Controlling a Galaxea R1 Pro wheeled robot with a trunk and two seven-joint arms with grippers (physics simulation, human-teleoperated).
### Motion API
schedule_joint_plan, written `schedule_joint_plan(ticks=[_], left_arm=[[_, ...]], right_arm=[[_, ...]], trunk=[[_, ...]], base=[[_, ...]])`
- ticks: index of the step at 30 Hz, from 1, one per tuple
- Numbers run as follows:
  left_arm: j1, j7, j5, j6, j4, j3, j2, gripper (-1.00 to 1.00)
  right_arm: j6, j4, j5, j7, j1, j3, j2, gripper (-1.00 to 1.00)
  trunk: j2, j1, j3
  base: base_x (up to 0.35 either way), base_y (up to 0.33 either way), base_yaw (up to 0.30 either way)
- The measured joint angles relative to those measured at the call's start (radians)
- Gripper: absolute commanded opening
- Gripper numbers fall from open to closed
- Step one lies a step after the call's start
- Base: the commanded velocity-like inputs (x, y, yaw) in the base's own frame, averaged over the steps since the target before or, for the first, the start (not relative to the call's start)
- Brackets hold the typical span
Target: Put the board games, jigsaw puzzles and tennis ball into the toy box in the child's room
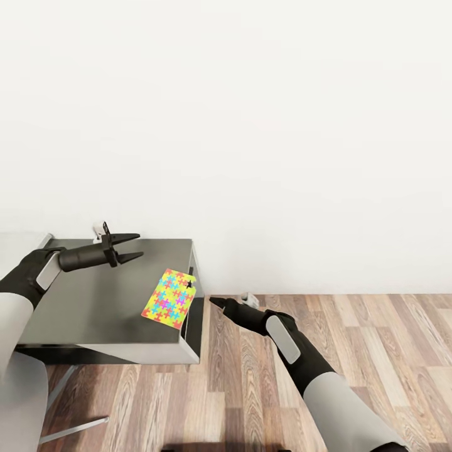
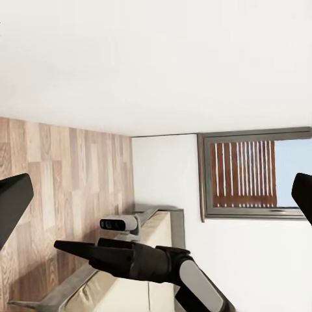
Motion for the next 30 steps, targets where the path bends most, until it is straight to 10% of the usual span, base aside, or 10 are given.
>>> schedule_joint_plan(ticks=[30], left_arm=[[0.005, 0.000, -0.001, 0.000, 0.000, 0.000, 0.000, 1.00]], right_arm=[[0.003, 0.029, 0.007, -0.004, 0.001, 0.000, 0.037, 1.00]], trunk=[[0.000, 0.000, 0.000]], base=[[0.052, 0.040, 0.000]])
